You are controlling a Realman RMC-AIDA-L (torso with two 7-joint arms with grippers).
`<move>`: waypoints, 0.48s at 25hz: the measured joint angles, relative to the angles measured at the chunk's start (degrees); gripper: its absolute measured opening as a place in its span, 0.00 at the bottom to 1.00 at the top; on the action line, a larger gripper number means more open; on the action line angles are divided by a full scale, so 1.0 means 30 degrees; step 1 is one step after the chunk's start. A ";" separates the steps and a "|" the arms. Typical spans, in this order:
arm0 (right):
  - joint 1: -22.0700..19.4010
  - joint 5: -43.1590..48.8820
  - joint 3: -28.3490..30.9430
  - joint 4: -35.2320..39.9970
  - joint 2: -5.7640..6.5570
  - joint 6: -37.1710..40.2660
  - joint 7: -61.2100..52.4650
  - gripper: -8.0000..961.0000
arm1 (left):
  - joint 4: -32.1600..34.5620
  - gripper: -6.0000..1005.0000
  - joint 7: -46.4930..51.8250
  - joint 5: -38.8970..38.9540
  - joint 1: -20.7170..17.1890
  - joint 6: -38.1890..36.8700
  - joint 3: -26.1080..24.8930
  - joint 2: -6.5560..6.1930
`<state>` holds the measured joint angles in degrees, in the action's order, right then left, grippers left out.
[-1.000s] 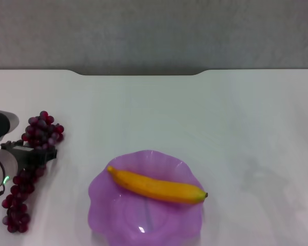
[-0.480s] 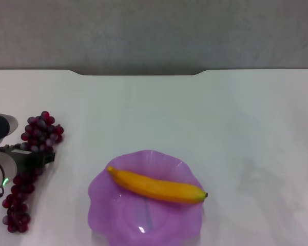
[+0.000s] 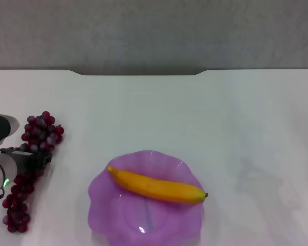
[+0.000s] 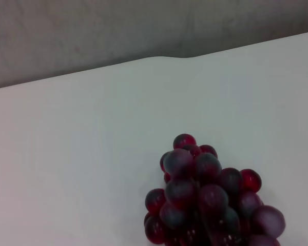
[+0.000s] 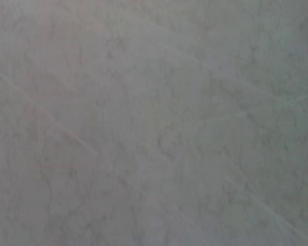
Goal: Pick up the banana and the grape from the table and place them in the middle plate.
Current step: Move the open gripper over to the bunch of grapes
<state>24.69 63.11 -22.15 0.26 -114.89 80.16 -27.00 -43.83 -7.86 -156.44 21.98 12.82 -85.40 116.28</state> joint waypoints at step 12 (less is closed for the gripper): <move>0.0031 0.0000 0.0001 0.0000 0.0012 0.0036 -0.0046 0.02 | 0.0198 0.58 0.0010 -0.0025 0.0186 0.0265 -0.0024 0.0000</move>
<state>24.78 63.11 -22.15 0.26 -114.85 80.27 -27.13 -43.24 -7.83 -156.51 22.54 13.61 -85.47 116.28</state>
